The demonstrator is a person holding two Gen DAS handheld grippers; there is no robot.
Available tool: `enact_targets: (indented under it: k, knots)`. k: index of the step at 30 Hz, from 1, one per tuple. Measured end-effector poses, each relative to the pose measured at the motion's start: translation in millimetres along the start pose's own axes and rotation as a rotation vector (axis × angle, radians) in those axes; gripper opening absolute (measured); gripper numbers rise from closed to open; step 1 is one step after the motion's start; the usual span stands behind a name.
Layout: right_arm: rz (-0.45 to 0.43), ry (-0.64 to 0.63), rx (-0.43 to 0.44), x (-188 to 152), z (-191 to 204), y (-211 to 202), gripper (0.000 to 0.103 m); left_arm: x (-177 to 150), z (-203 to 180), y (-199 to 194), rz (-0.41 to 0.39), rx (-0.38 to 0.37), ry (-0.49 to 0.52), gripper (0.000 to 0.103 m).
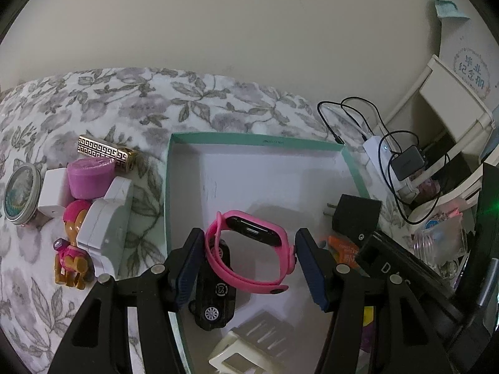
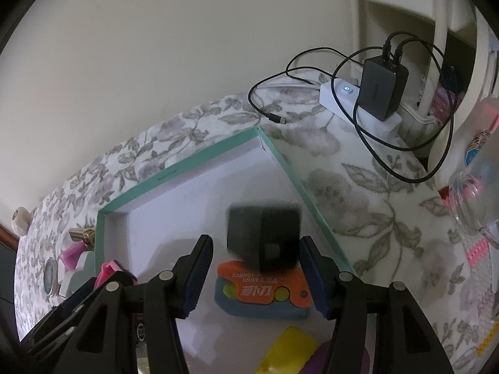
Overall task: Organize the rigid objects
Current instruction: 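Open both tools to drop the charger and watch band into the lid, then move both tools back toward the bead tin and white charger block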
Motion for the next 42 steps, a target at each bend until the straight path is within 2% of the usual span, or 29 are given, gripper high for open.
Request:
enact_targets:
  k: [9,16,21,25,28,31,32,37,39,41,42]
  knots:
    - [0.0,-0.025,-0.019,3.3,1.3,-7.9,0.061,0.7,2.1,-4.1,0.041,-0.018,-0.037,0.066]
    - [-0.024,-0.042,-0.029,10.0,4.2,-22.0,0.061,7.3,1.7,-18.0,0.036,-0.031,-0.057,0.068]
    - [-0.042,-0.043,-0.025,14.6,6.6,-31.7,0.061,16.6,11.2,-32.8,0.008,0.003,-0.073,0.068]
    - [-0.042,-0.053,-0.018,14.4,10.8,-34.0,0.061,26.5,27.9,-48.7,-0.035,0.067,-0.092,0.068]
    - [-0.032,-0.067,-0.013,12.7,15.9,-32.5,0.064,31.3,41.2,-57.0,-0.055,0.119,-0.112,0.069]
    - [-0.026,-0.08,-0.001,11.2,21.6,-30.9,0.07,34.5,54.7,-62.8,-0.064,0.156,-0.126,0.079]
    - [-0.026,-0.083,0.0,10.8,22.5,-30.9,0.074,35.4,58.9,-64.4,-0.067,0.165,-0.132,0.079]
    - [-0.029,-0.1,0.009,8.5,29.3,-31.0,0.077,35.3,82.1,-71.1,-0.068,0.216,-0.17,0.08]
    - [-0.029,-0.109,0.008,6.6,32.2,-30.2,0.086,35.1,91.2,-72.0,-0.065,0.226,-0.187,0.082]
    - [-0.03,-0.119,0.007,5.0,35.2,-29.7,0.09,35.8,101.0,-74.8,-0.071,0.235,-0.204,0.096]
    - [-0.03,-0.121,0.008,4.3,36.5,-29.8,0.091,36.3,103.6,-75.6,-0.075,0.238,-0.208,0.096]
Point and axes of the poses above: each gripper's, at about its wrist camera, not at the fingertips, and y roughly the way its jaws point, z to its left, x to its top, the point moved 9 cm from there along y, roughly the way its jaws point, and after that the axes turned 8 degrees about -x, right-handed, at the moved point
